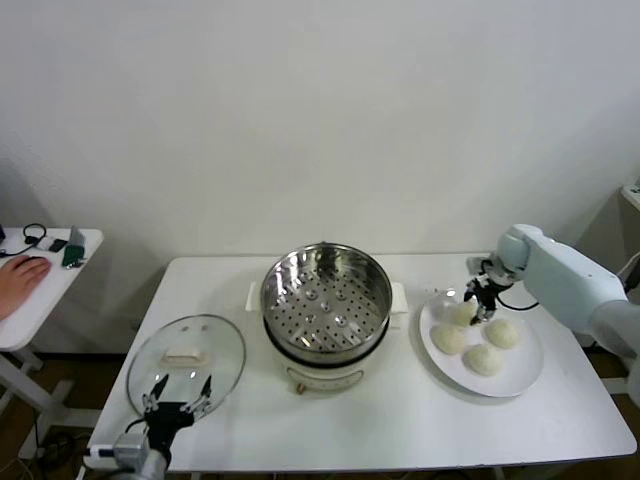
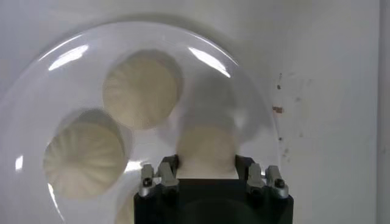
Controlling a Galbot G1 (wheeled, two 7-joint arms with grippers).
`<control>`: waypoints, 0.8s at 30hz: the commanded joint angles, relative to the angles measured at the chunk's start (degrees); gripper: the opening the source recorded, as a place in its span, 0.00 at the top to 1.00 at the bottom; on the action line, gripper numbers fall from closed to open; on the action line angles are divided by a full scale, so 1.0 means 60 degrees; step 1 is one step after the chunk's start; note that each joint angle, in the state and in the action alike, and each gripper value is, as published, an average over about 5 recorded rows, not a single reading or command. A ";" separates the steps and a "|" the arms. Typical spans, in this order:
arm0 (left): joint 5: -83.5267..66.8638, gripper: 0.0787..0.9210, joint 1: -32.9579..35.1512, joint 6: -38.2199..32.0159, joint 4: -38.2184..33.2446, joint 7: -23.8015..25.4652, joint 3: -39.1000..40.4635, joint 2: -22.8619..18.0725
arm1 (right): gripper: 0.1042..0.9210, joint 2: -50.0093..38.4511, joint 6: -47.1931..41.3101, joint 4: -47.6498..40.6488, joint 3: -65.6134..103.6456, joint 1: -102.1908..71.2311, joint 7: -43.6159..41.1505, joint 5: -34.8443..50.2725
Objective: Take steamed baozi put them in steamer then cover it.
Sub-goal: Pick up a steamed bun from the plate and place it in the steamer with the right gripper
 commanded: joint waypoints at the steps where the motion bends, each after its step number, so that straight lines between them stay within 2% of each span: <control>1: 0.0009 0.12 0.0006 -0.0005 -0.0033 0.0004 -0.0008 0.0023 | 0.36 -0.0302 0.0173 0.1085 -0.1458 0.1618 -0.0060 0.0913; 8: 0.0021 0.12 -0.0042 -0.0011 0.0006 0.0000 0.0072 0.0074 | 0.36 0.0086 0.1409 0.3222 -0.4329 0.6275 -0.0388 0.3003; 12: 0.0027 0.12 -0.0092 -0.0008 0.0032 0.0001 0.0115 0.0087 | 0.36 0.0571 0.2276 0.5025 -0.4583 0.7615 -0.0311 0.3382; 19: 0.0038 0.12 -0.0166 -0.0005 0.0024 -0.0001 0.0150 0.0082 | 0.36 0.1669 0.3778 0.7363 -0.4354 0.7630 0.0198 0.2421; 24: 0.0098 0.12 -0.0176 -0.0037 -0.0022 -0.0004 0.0133 0.0063 | 0.36 0.2537 0.4520 0.7049 -0.4171 0.6362 0.0646 0.0748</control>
